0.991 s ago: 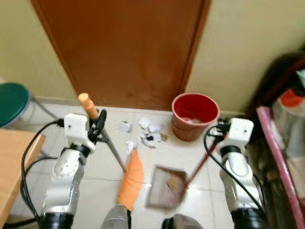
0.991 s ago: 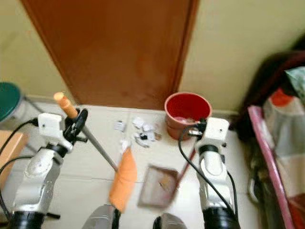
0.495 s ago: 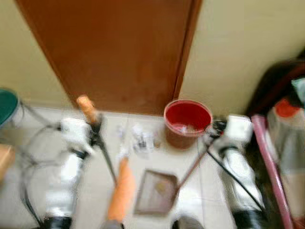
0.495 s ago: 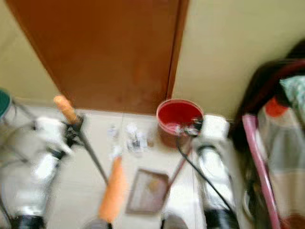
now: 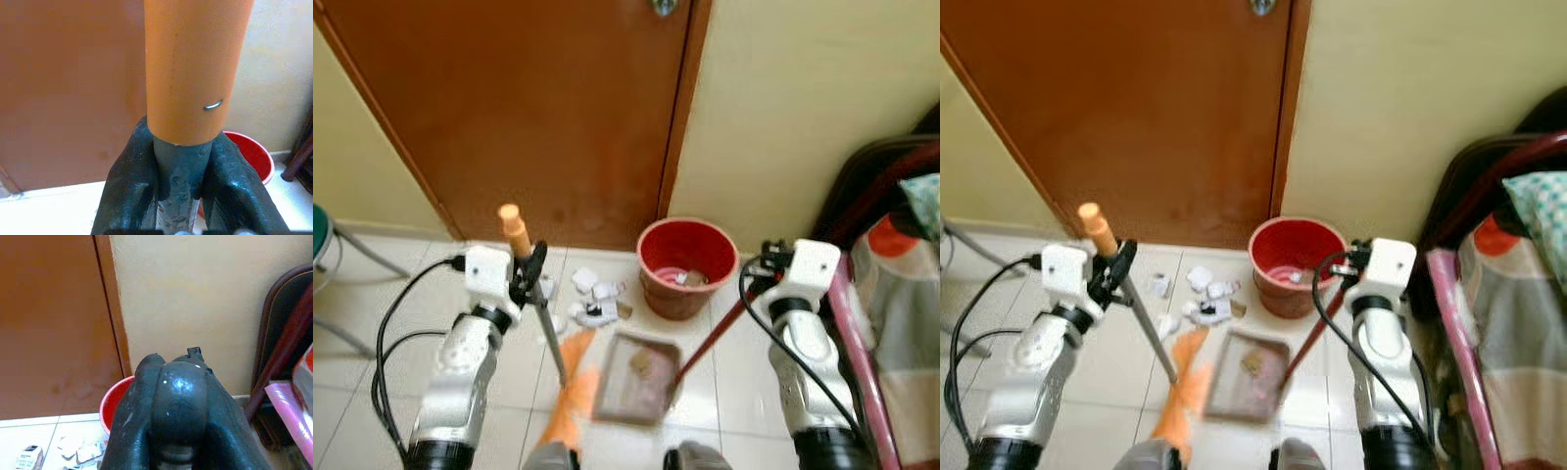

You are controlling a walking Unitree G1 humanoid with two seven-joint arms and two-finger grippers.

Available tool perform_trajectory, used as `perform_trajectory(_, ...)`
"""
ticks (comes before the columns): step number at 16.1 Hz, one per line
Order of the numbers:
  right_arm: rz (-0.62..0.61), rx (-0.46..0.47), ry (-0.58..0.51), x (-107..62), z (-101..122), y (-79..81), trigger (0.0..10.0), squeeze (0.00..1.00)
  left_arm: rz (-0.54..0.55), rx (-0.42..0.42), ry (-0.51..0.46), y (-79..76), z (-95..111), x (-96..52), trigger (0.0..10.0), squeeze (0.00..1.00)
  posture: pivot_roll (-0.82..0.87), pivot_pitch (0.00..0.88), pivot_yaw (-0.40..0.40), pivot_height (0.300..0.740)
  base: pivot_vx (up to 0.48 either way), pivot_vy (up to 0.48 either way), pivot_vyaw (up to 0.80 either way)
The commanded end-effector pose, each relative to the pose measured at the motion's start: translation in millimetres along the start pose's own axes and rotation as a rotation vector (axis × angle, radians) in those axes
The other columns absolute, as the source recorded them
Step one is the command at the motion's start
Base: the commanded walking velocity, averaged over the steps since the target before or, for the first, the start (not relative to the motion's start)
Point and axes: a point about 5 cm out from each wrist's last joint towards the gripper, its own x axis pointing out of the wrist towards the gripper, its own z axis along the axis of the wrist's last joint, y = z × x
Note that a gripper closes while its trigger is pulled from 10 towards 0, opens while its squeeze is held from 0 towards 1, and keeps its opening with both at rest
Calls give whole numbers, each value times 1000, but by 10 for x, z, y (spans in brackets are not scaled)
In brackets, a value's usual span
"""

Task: Sweep floor

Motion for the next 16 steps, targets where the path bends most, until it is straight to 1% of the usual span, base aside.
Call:
perform_trajectory(1, -23, -30, -32, 3, 92, -68, 10000, 0, -32, 29, 28, -8, -30, 0, 10000, 0, -18, 108, -44, 740, 0, 0, -800)
perform_trajectory(2, -28, -34, -33, -3, 95, -81, 10000, 0, -39, 29, 32, -8, -41, -18, 10000, 0, -28, 108, -37, 740, 0, 0, -800)
perform_trajectory(3, -40, -35, -35, -30, 100, -104, 10000, 0, -70, 35, 51, -25, -93, -94, 10000, 0, -42, 112, -30, 740, 0, 0, -800)
perform_trajectory(5, -45, -32, -34, -76, 90, -114, 10000, 0, -100, 40, 69, -74, -154, -177, 10000, 0, -42, 106, -27, 740, 0, 0, -800)
perform_trajectory(7, -36, -30, -14, -151, 23, -105, 10000, 0, -95, 75, 66, -135, -173, -247, 10000, 0, -36, 85, -27, 740, 0, 0, -706)
perform_trajectory(8, -21, -33, 1, -196, -27, -99, 10000, 0, -72, 108, 61, -164, -172, -289, 10000, 0, -33, 62, -21, 740, 0, 0, 0)
perform_trajectory(9, -14, -36, 6, -213, -45, -96, 10000, 0, -60, 123, 61, -171, -173, -306, 10000, 0, -33, 62, -21, 740, 0, 0, 0)
perform_trajectory(10, -2, -47, 19, -254, -85, -104, 10000, 0, -43, 126, 61, -204, -180, -352, 10000, 0, -22, 35, -18, 740, 0, 0, 0)
perform_trajectory(11, 1, -44, 35, -310, -129, -153, 10000, 0, -2, 147, 52, -204, -191, -404, 10000, 0, -11, 11, -19, 740, 0, 0, 0)
perform_trajectory(12, 8, -48, 49, -369, -175, -202, 10000, 0, 48, 151, 47, -170, -226, -468, 10000, 0, -16, 0, -17, 740, 0, 0, 0)
perform_trajectory(13, 3, -47, 52, -405, -184, -256, 10000, 0, 85, 143, 46, -147, -248, -518, 10000, 0, -16, 0, -19, 740, 0, 0, 0)
perform_trajectory(14, -7, -46, 50, -413, -177, -291, 10000, 0, 97, 133, 48, -149, -259, -536, 10000, 0, -14, 0, -18, 740, 0, 0, 0)
perform_trajectory(15, -21, -48, 41, -402, -152, -328, 10000, 0, 132, 76, 64, -159, -295, -540, 10000, 0, -12, 0, -21, 740, 0, 0, 0)
perform_trajectory(16, -27, -46, 38, -384, -146, -335, 10000, 0, 149, 54, 67, -169, -306, -522, 10000, 0, -14, 0, -19, 740, 0, 0, 0)
